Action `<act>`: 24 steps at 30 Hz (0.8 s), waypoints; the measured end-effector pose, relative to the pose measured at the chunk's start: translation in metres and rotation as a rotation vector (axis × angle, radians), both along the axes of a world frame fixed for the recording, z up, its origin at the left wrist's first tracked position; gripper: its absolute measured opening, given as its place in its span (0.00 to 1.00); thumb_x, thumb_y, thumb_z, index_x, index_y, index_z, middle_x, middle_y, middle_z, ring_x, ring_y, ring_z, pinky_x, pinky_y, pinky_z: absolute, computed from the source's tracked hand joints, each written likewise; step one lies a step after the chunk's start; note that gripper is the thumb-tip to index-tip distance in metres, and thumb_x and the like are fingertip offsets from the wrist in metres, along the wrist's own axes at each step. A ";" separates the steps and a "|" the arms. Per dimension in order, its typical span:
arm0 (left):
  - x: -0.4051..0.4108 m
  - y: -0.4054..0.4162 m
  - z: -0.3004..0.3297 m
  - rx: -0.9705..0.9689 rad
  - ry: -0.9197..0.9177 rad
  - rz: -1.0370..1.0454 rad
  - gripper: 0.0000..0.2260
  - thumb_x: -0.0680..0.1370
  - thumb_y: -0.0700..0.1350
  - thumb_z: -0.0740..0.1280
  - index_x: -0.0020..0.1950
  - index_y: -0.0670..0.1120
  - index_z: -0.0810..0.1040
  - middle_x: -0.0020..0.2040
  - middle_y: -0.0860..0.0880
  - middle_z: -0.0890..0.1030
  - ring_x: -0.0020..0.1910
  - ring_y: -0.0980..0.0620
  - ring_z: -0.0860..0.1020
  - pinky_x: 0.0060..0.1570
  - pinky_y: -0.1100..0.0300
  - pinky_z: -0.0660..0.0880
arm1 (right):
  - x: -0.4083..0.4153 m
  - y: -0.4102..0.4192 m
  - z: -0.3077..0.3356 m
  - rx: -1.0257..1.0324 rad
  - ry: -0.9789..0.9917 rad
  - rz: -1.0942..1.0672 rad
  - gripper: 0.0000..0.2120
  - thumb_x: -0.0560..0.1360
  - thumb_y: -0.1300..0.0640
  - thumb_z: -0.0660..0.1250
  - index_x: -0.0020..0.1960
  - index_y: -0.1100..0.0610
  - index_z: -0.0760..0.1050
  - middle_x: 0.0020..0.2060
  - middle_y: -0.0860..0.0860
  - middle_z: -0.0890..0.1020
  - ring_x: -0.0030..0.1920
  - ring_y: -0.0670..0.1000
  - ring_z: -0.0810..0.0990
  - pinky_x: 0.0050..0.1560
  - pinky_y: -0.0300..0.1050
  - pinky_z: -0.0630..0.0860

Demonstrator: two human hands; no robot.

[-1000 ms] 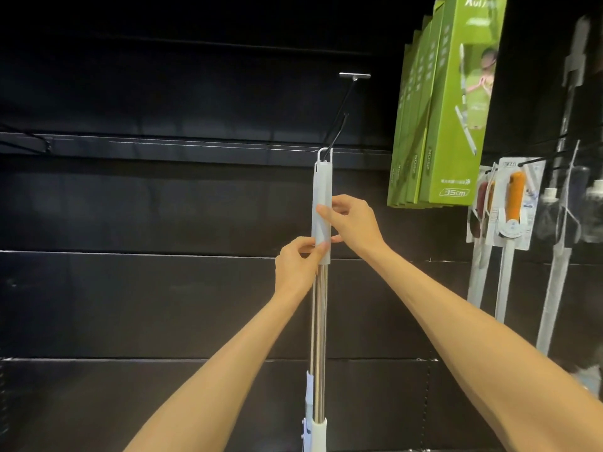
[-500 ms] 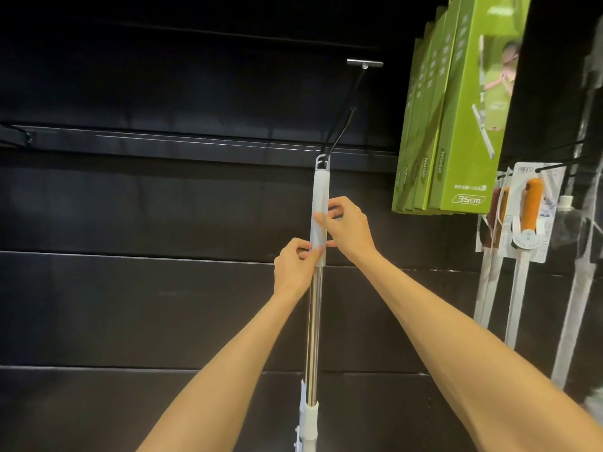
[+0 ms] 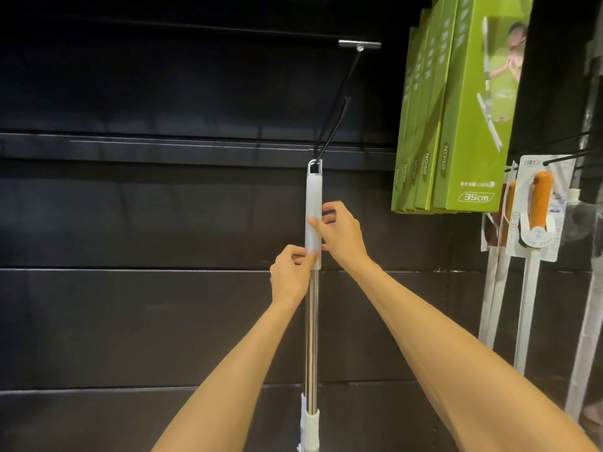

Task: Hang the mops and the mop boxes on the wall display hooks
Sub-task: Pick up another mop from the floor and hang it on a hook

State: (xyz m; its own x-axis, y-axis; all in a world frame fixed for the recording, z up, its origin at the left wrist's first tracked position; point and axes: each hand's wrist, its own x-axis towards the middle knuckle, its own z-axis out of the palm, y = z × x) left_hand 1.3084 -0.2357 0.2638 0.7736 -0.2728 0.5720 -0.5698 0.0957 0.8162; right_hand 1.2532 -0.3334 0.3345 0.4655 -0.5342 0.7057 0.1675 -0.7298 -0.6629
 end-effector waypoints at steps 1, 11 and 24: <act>0.000 -0.001 -0.001 -0.001 0.001 0.001 0.10 0.81 0.52 0.72 0.57 0.47 0.81 0.49 0.51 0.83 0.46 0.51 0.83 0.55 0.50 0.85 | 0.001 -0.001 0.000 0.005 -0.001 -0.003 0.19 0.80 0.49 0.74 0.67 0.52 0.73 0.54 0.48 0.81 0.51 0.53 0.85 0.55 0.55 0.87; -0.003 0.016 -0.018 0.143 0.006 -0.018 0.08 0.82 0.45 0.70 0.60 0.46 0.81 0.54 0.47 0.85 0.50 0.51 0.84 0.56 0.56 0.83 | -0.010 0.012 -0.007 0.026 0.111 -0.035 0.18 0.81 0.52 0.73 0.67 0.54 0.73 0.54 0.50 0.81 0.52 0.53 0.84 0.56 0.53 0.86; -0.072 0.078 -0.097 0.530 -0.605 -0.069 0.23 0.83 0.52 0.69 0.77 0.49 0.74 0.74 0.47 0.77 0.74 0.46 0.75 0.74 0.48 0.72 | -0.173 0.047 -0.111 -0.302 0.817 -0.393 0.41 0.80 0.40 0.70 0.86 0.48 0.54 0.80 0.53 0.69 0.77 0.58 0.72 0.73 0.58 0.73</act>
